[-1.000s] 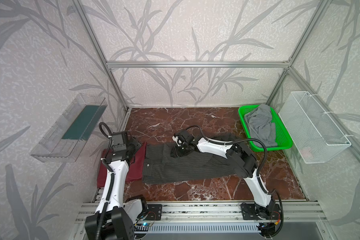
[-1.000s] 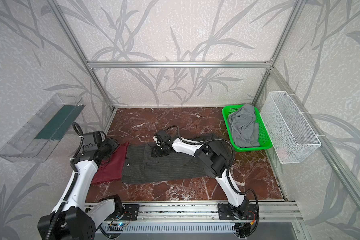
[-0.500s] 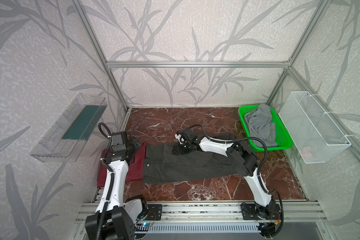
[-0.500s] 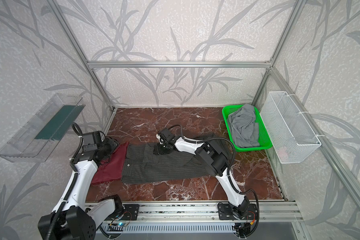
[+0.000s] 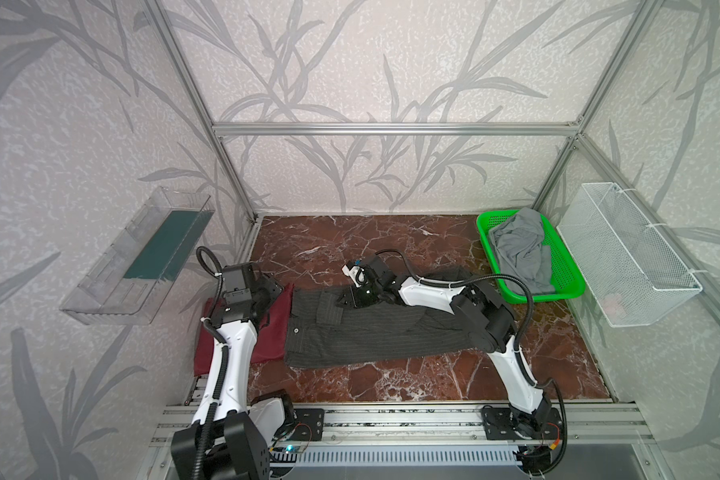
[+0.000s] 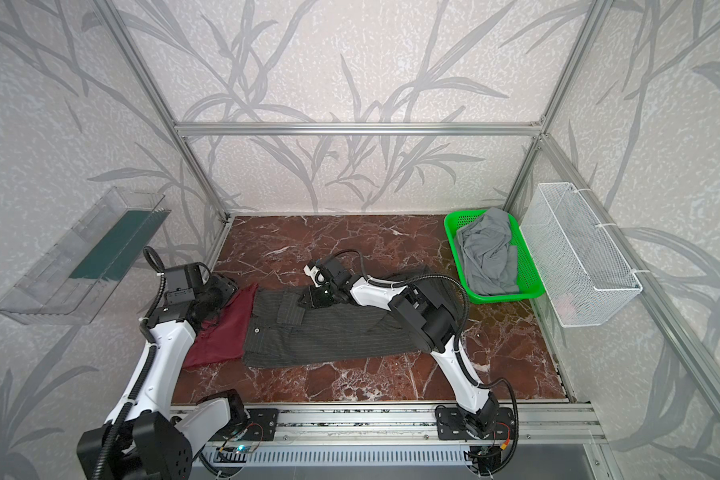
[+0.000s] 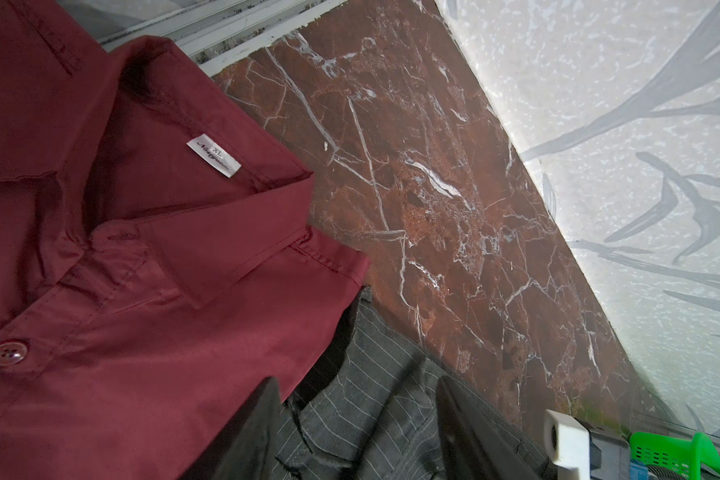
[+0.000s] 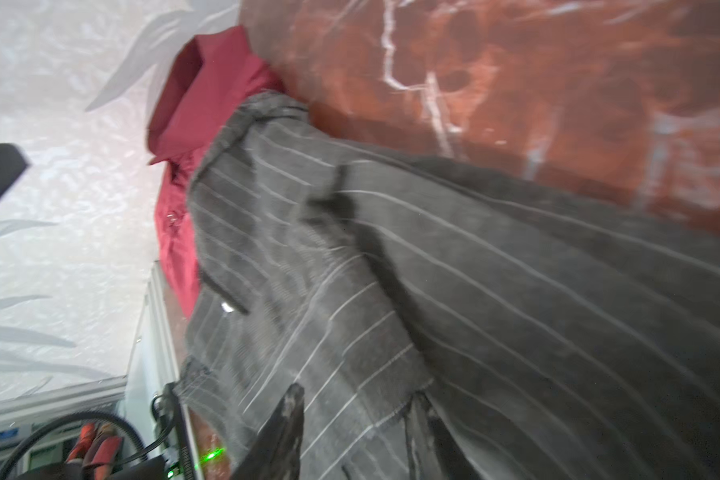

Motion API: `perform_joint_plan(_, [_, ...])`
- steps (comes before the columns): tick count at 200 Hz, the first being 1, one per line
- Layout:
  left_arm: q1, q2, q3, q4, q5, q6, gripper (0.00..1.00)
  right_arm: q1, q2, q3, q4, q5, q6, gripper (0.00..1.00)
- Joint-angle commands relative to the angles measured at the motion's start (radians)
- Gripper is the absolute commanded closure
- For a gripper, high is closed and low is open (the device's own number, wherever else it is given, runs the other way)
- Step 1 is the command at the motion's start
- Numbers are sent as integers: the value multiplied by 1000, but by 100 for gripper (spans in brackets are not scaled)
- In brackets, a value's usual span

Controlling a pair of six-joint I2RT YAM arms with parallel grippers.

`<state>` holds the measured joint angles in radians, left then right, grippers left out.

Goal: Fold and stack the long sleeve shirts

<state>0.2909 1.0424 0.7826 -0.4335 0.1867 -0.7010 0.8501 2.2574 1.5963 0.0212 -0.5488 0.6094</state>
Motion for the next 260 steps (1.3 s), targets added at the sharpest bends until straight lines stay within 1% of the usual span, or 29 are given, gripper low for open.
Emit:
perform_joint_plan(1, [11,4,-11,10,9,-8,39,49,40,78,44,-94,-6,60])
perform_joint_plan(35, [18,0,-11,6,4,-8,39,100,131,214,19,-123,22,60])
perform_joint_plan(40, [20,-2,-11,4,4,-8,39,104,138,225,29,-129,55,60])
perform_joint_plan(52, [23,-2,-10,4,2,-9,39,114,150,245,52,-133,88,60])
perform_joint_plan(85, [33,4,-11,10,15,-9,39,145,175,316,67,-127,128,57])
perform_joint_plan(106, [39,5,-12,10,20,-13,39,151,209,385,19,-130,138,55])
perform_joint_plan(122, [40,1,-12,10,17,-12,39,148,224,428,-36,-125,125,55])
perform_joint_plan(131, [42,-4,-13,5,14,-11,39,136,191,394,-43,-96,108,54])
perform_joint_plan(143, [41,-9,-11,1,12,-8,39,107,114,271,41,-50,118,53])
perform_joint_plan(151, [42,-12,-12,0,13,-7,39,83,74,216,74,-40,128,52])
perform_joint_plan(181, [52,0,-16,25,39,-25,39,34,11,199,28,-118,100,50])
perform_joint_plan(192, [61,7,-16,30,55,-30,39,25,-18,187,-4,-119,84,50])
perform_joint_plan(200, [67,11,-17,31,67,-31,39,19,-50,163,-41,-82,64,50])
perform_joint_plan(212, [72,10,-21,29,72,-31,39,8,-94,128,-135,22,35,50])
perform_joint_plan(218, [73,7,-24,31,74,-32,39,2,-105,117,-184,72,36,50])
perform_joint_plan(221, [73,4,-25,33,74,-32,39,-1,-109,110,-201,85,5,50])
perform_joint_plan(227, [73,0,-31,37,75,-35,39,-5,-118,96,-224,109,-8,48])
perform_joint_plan(240, [73,-4,-34,43,77,-38,39,-7,-132,67,-287,217,-14,48])
perform_joint_plan(247, [73,-2,-34,46,77,-38,39,-8,-132,48,-293,231,-13,48])
perform_joint_plan(260, [72,2,-32,43,81,-37,39,-8,-118,29,-287,214,7,48])
